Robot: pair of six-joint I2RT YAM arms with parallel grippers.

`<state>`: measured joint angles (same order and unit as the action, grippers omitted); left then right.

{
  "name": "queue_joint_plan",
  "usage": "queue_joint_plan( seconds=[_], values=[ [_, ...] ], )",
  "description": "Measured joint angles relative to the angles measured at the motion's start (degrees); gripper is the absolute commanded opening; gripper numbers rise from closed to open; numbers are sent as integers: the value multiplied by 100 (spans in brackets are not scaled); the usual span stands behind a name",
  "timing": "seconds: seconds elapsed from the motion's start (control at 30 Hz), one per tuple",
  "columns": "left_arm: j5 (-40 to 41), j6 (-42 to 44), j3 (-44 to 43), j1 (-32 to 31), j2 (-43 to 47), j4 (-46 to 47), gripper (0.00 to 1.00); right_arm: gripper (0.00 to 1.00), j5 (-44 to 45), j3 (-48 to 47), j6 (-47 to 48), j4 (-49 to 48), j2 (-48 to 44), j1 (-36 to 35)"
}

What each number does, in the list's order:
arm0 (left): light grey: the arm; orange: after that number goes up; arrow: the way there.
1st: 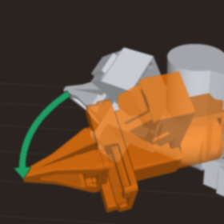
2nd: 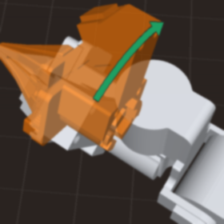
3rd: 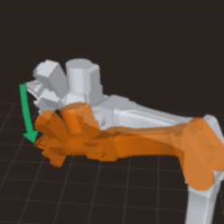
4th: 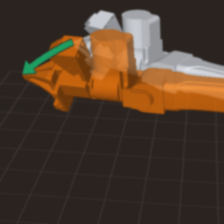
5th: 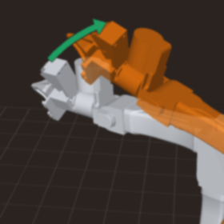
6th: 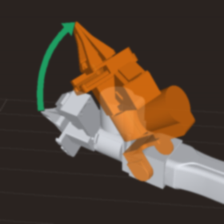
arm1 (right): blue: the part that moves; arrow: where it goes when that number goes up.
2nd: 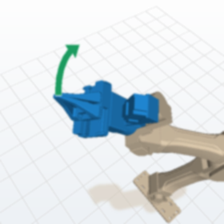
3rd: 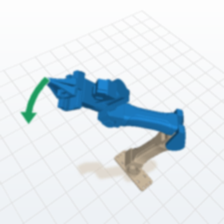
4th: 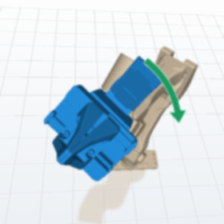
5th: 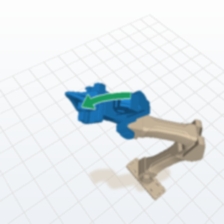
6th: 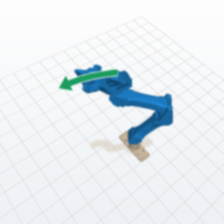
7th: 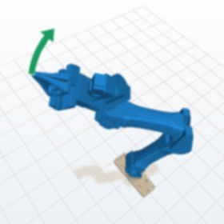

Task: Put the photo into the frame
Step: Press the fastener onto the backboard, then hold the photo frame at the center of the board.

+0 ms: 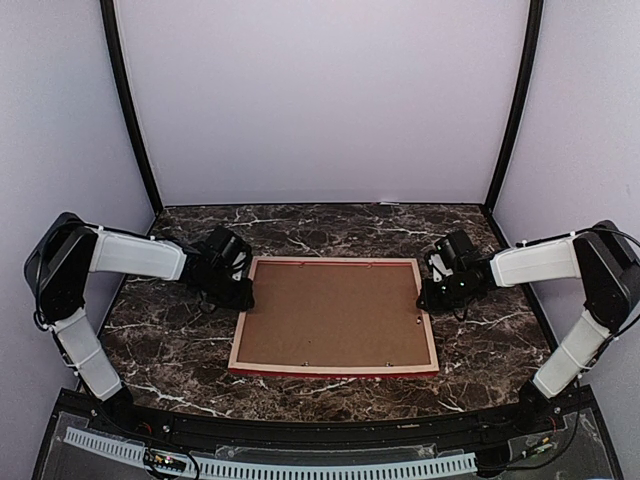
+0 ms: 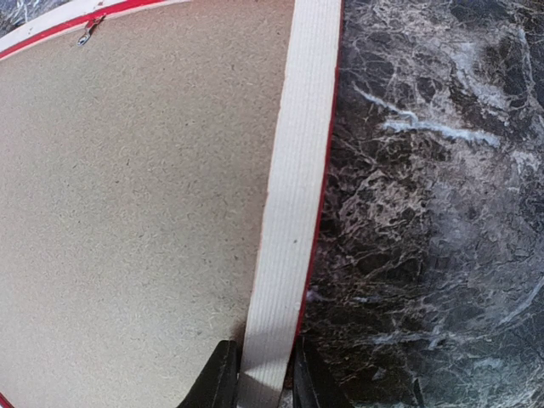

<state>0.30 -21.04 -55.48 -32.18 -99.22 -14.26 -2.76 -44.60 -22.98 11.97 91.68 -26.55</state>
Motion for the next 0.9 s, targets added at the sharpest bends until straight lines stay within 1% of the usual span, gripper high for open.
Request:
queue_joint_plan(
  seconds=[0.13,0.43,0.47,0.53,0.63,0.7,0.77,0.9],
  values=[
    [-105,2,103,55,52,131,20,22,0,0,2,-4,0,0],
    [-334,94,197,151,98,256,20,22,0,2,2,-7,0,0],
    [-356,96,197,155,101,260,22,22,0,2,2,-7,0,0],
    [-426,101,203,155,109,267,28,22,0,2,2,-7,0,0],
    [-509,177,210,164,120,271,43,22,-2,2,2,-13,0,0],
    [-557,249,227,170,122,219,50,22,-2,2,4,-17,0,0],
    [-592,289,227,173,144,179,53,22,-2,2,4,-17,0,0],
    [-649,306,227,181,197,74,55,22,-4,2,2,-17,0,0]
  ],
)
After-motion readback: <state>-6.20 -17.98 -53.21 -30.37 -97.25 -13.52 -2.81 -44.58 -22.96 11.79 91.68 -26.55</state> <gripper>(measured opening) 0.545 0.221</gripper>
